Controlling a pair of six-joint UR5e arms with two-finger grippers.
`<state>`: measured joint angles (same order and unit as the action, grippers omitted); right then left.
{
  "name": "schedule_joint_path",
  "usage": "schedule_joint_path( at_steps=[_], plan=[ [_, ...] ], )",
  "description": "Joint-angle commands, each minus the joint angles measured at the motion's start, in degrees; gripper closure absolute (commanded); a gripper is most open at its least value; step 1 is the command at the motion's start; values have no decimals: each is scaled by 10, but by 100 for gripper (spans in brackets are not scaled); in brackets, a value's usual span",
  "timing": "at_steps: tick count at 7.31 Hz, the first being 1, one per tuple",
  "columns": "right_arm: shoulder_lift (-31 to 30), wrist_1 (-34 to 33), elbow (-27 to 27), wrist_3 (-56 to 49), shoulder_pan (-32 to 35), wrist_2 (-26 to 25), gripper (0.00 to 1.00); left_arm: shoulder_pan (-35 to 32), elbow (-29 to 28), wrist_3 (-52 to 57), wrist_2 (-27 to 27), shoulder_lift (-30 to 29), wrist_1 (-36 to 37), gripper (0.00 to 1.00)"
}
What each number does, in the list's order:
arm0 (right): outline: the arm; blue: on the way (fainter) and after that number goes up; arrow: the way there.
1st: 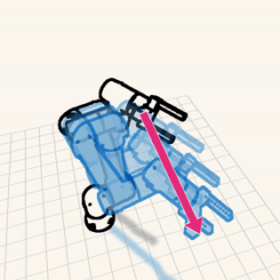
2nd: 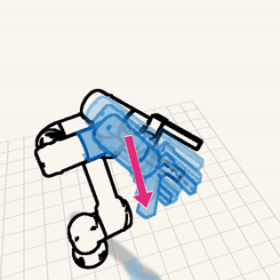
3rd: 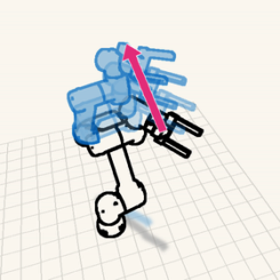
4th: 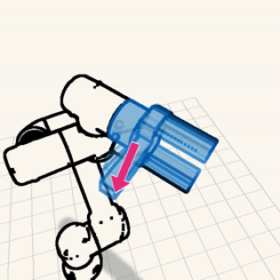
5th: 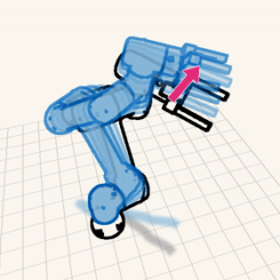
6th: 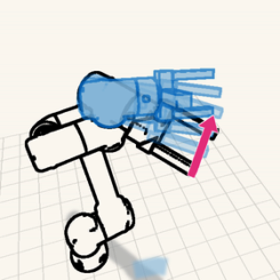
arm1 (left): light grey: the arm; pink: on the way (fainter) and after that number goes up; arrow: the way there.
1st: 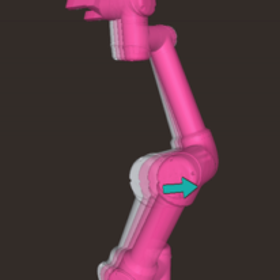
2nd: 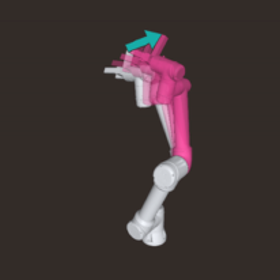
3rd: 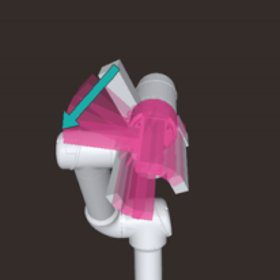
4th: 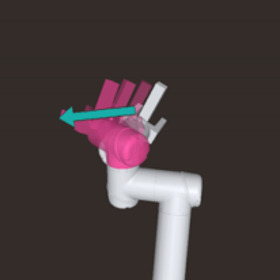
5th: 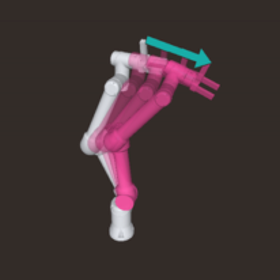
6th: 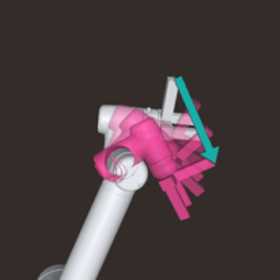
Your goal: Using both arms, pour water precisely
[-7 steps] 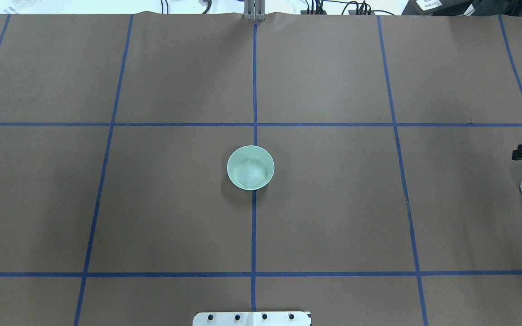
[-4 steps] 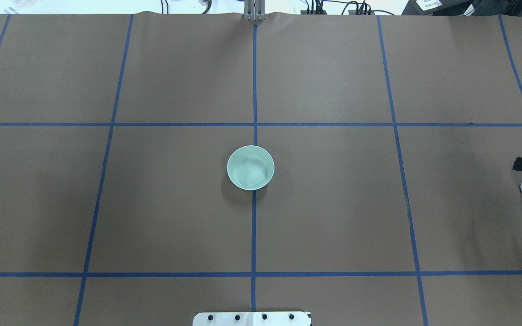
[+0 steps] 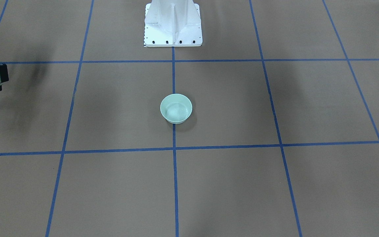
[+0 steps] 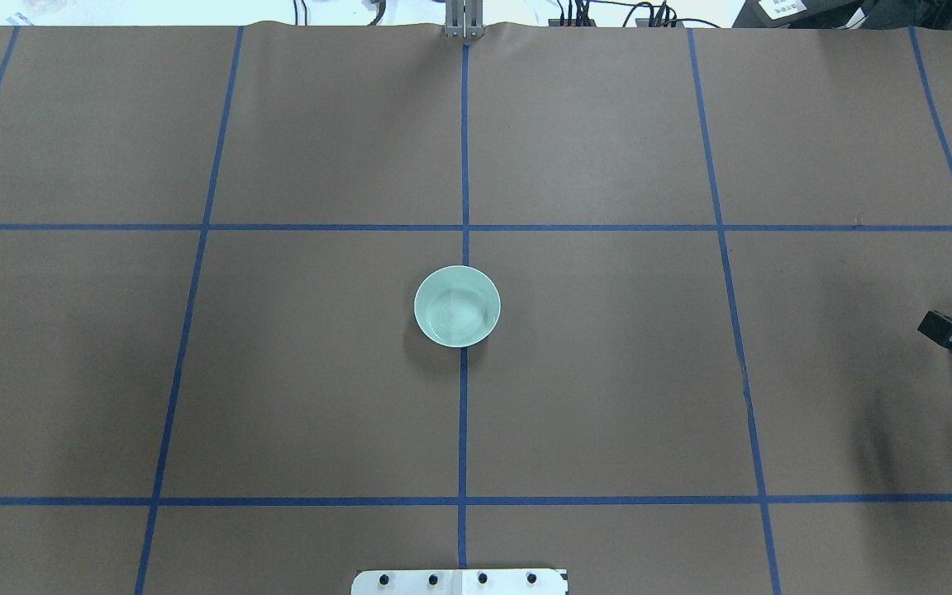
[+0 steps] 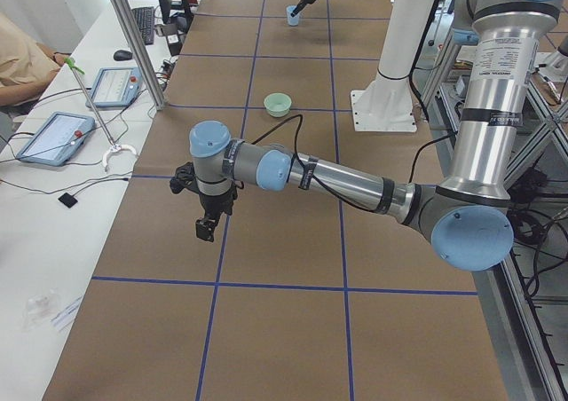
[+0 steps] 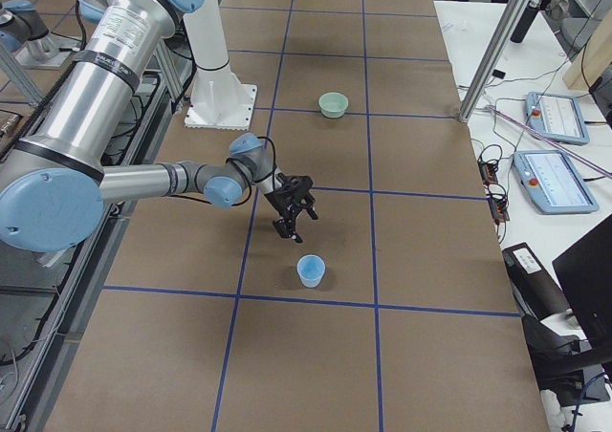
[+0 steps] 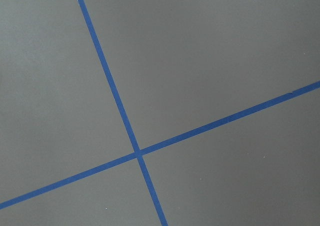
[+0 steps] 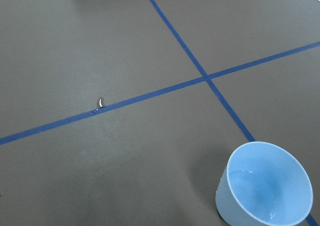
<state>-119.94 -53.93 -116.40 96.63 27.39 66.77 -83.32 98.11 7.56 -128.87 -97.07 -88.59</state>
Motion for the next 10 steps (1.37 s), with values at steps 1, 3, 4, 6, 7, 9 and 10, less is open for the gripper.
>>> schedule_joint_path(
  at_steps=[1,3,4,6,7,9,10],
  plan=[
    [-2,-2,51,96,-51,-98,1,0,1,1,0,1,0,0],
    [-1,-28,75,151,-70,-137,1,-1,3,1,-1,1,0,0],
    [7,-85,75,193,-85,-146,0,-1,3,1,-1,1,0,0],
    [29,-165,75,244,-107,-161,0,-1,3,2,-1,1,0,0],
    [30,-181,76,260,-110,-167,0,-1,3,2,-2,1,0,0],
    [30,-181,93,263,-110,-184,0,-1,3,3,-2,2,0,0],
    [36,-181,103,264,-110,-189,0,-1,4,4,-2,6,0,0]
  ],
)
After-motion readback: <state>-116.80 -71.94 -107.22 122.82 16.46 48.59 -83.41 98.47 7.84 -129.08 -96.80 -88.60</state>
